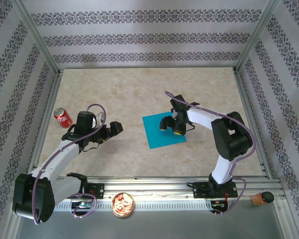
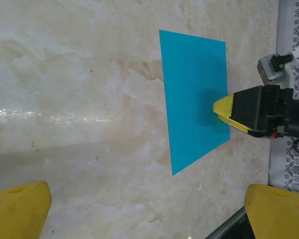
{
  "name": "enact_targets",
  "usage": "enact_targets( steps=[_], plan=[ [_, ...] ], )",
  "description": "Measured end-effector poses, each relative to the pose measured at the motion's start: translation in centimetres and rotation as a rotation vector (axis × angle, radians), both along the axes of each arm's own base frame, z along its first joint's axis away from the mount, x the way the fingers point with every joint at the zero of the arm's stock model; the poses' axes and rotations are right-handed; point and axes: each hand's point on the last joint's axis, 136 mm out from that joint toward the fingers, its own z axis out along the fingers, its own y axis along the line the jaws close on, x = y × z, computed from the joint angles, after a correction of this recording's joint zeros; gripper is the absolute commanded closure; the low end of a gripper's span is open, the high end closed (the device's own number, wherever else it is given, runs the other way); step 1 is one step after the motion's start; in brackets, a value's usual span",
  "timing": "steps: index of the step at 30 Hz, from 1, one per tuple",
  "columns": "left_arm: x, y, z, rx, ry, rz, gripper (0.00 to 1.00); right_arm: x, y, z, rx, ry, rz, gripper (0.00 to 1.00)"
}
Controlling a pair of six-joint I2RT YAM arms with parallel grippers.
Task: Fold a paper plane with a square sheet of paper (pick it up from the middle)
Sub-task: Move the square sheet of paper to the center of the table, then first fold the square sheet of paper in half at the center of the table.
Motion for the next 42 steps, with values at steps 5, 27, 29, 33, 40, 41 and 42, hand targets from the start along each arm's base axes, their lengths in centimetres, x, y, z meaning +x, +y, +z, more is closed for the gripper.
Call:
enact_targets(
  steps=[5, 27, 29, 33, 40, 41, 42],
  plan=[
    [-0.1, 0.1, -0.2, 0.006, 0.01, 0.006, 0.0, -1.0, 1.4, -0.1, 0.035, -0.019, -0.052, 0.21],
    [0.2, -3.9, 2.2, 0.035, 0.041, -0.095, 0.02, -4.6, 7.8, 2.7, 0.169, -0.085, -0.212, 0.2],
    [0.2, -5.1, 2.2, 0.072, 0.053, -0.13, 0.02, -4.1, 7.0, 4.7, 0.189, -0.144, -0.235, 0.2],
    [1.1, -7.7, 1.9, 0.174, 0.079, -0.198, 0.03, -3.2, 3.7, 7.1, 0.218, -0.228, -0.318, 0.18],
    [2.3, -12.7, -0.6, 0.357, 0.145, -0.323, 0.06, -3.8, -2.9, 4.4, 0.148, -0.204, -0.439, 0.14],
    [2.6, -13.3, -1.0, 0.382, 0.154, -0.332, 0.06, -3.9, -3.3, 4.3, 0.142, -0.201, -0.441, 0.13],
    [2.8, -13.8, -1.5, 0.405, 0.161, -0.339, 0.06, -3.8, -3.7, 4.4, 0.139, -0.204, -0.445, 0.13]
  ],
)
